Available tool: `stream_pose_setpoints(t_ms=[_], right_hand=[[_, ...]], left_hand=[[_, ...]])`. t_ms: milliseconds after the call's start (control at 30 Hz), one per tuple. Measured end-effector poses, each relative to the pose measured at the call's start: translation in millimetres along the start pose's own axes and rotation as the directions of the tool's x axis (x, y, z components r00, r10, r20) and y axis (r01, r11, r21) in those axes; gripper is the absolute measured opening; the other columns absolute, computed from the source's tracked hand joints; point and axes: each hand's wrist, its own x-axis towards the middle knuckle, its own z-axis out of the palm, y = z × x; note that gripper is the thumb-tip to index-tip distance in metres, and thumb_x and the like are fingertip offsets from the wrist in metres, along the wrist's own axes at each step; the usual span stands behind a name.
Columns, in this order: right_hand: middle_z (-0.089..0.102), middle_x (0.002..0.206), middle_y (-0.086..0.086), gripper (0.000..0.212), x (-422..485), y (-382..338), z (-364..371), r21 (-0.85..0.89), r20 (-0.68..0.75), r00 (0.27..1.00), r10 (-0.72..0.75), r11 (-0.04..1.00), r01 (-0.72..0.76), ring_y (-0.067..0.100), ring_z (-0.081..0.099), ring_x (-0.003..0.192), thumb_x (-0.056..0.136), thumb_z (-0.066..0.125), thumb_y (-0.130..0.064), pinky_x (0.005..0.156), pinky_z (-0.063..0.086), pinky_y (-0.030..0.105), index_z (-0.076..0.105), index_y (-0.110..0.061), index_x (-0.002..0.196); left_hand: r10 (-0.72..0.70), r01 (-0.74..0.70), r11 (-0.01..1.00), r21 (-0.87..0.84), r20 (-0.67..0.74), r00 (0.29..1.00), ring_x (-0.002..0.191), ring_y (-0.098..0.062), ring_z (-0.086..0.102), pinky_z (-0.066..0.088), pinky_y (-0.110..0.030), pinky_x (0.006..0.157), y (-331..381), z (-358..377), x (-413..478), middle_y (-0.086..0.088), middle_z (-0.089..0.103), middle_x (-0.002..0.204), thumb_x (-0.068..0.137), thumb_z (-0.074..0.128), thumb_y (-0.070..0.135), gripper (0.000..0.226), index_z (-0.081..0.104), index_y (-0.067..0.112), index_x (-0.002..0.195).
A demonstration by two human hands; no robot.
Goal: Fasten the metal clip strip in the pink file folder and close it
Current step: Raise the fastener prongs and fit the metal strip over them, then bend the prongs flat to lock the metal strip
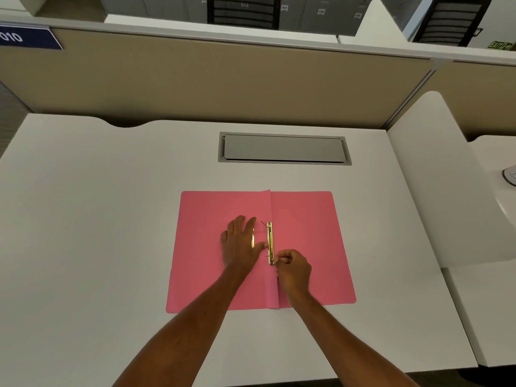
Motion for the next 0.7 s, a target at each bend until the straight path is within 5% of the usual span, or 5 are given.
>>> stream_pose_setpoints(t_ms=[133, 267, 533, 700], right_hand=[[0.078, 0.095, 0.006, 0.02, -1, 2, -2, -0.108, 0.004, 0.994, -0.106, 0.988, 0.105, 0.024, 0.071, 0.09, 0.094, 0.064, 0.006, 0.075, 0.056, 0.026, 0.079, -0.007, 0.097], [0.077, 0.101, 0.007, 0.013, -2, 6, -3, -0.209, 0.073, 0.976, -0.203, 0.954, 0.214, 0.018, 0.068, 0.09, 0.098, 0.069, -0.003, 0.073, 0.049, 0.015, 0.08, -0.007, 0.104], [0.072, 0.118, 0.007, 0.034, 1, 8, -4, -0.448, 0.224, 0.901, -0.372, 0.782, 0.434, 0.022, 0.07, 0.101, 0.103, 0.067, -0.013, 0.089, 0.062, 0.03, 0.07, -0.014, 0.137], [0.069, 0.113, 0.008, 0.032, 8, 7, -6, -0.48, 0.259, 0.898, -0.357, 0.759, 0.44, 0.025, 0.069, 0.096, 0.103, 0.067, -0.013, 0.082, 0.063, 0.034, 0.072, -0.015, 0.135]], left_hand=[[0.051, -0.06, 0.993, 0.102, 0.096, 0.994, 0.17, -0.036, -0.014, -0.001, -0.057, 0.139, -8, 6, 4, -0.011, -0.014, 0.183, 0.101, 0.052, 0.07, 0.095, 0.008, 0.029, 0.174], [0.061, -0.083, 0.99, 0.117, 0.179, 0.982, 0.168, -0.037, -0.019, -0.003, -0.063, 0.137, -12, 7, 7, -0.014, -0.022, 0.18, 0.103, 0.04, 0.074, 0.096, -0.005, 0.027, 0.174], [0.077, -0.094, 0.993, 0.072, 0.216, 0.973, 0.166, -0.037, -0.026, -0.009, -0.066, 0.135, -15, 11, 10, -0.014, -0.028, 0.178, 0.105, 0.038, 0.072, 0.095, -0.01, 0.027, 0.172], [0.067, -0.081, 0.994, 0.072, 0.184, 0.981, 0.167, -0.036, -0.026, -0.01, -0.063, 0.136, -16, 16, 10, -0.012, -0.028, 0.178, 0.1, 0.04, 0.079, 0.102, -0.011, 0.028, 0.173]])
